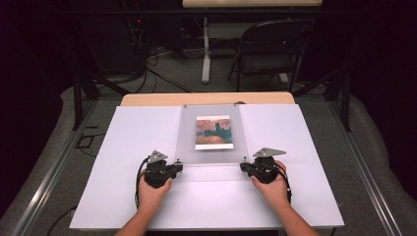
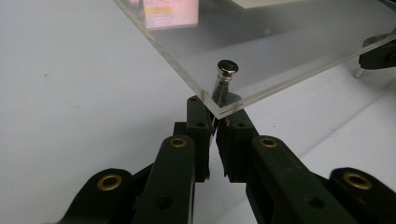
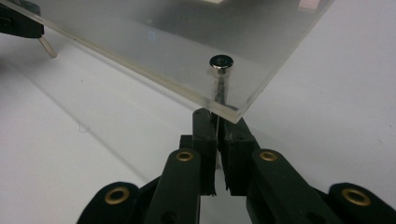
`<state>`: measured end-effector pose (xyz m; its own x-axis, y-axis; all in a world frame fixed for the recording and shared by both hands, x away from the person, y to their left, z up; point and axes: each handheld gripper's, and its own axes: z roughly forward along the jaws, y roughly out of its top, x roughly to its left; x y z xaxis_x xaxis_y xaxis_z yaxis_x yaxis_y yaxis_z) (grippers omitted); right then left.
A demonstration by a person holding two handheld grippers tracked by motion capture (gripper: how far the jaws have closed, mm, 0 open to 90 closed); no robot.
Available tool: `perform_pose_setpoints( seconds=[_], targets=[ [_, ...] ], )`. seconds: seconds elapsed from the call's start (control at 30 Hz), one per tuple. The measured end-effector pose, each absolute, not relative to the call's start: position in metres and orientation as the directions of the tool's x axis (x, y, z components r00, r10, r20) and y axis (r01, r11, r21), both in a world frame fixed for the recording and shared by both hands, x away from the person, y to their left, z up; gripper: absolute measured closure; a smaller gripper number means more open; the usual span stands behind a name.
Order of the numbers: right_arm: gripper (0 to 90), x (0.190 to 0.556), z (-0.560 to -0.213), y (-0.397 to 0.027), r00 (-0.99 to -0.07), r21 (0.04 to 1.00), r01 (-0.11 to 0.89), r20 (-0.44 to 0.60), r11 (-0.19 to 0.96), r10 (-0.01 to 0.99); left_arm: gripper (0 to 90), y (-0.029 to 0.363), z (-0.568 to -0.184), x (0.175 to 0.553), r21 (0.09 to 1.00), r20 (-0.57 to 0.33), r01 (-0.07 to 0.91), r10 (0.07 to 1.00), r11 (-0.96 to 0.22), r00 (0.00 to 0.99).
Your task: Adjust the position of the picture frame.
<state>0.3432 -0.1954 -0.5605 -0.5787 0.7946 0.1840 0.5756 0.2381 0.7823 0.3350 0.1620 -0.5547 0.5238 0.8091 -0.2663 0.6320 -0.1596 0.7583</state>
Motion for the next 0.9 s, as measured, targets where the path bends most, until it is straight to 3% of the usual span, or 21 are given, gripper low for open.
perform_pose_setpoints(
  seconds=[0.2, 0.43, 0.53, 0.73, 0.77, 0.9],
  targets=[
    [83.8, 0.343, -0.562, -0.197, -0.579, 0.782, 0.581, 0.204, 0.224, 0.789, 80.9, 0.163, -0.556, 0.335, 0.76, -0.276, 0.633, 0.809, -0.147, 0.519],
    [71.3, 0.339, -0.56, -0.199, -0.583, 0.781, 0.58, 0.201, 0.23, 0.787, 62.8, 0.167, -0.56, 0.334, 0.756, -0.287, 0.643, 0.823, -0.12, 0.491],
    [59.9, 0.333, -0.558, -0.198, -0.588, 0.786, 0.556, 0.139, 0.272, 0.797, 54.9, 0.169, -0.558, 0.328, 0.75, -0.28, 0.649, 0.828, -0.126, 0.485],
    [51.9, 0.327, -0.552, -0.201, -0.576, 0.787, 0.547, 0.106, 0.286, 0.811, 48.0, 0.17, -0.552, 0.319, 0.741, -0.286, 0.658, 0.823, -0.135, 0.491],
    [47.4, 0.324, -0.552, -0.203, -0.561, 0.775, 0.56, 0.095, 0.293, 0.822, 47.2, 0.172, -0.548, 0.316, 0.738, -0.281, 0.659, 0.822, -0.145, 0.496],
    [45.2, 0.318, -0.551, -0.208, -0.546, 0.755, 0.579, 0.079, 0.307, 0.834, 46.0, 0.177, -0.544, 0.31, 0.739, -0.272, 0.655, 0.817, -0.161, 0.508]
  ],
)
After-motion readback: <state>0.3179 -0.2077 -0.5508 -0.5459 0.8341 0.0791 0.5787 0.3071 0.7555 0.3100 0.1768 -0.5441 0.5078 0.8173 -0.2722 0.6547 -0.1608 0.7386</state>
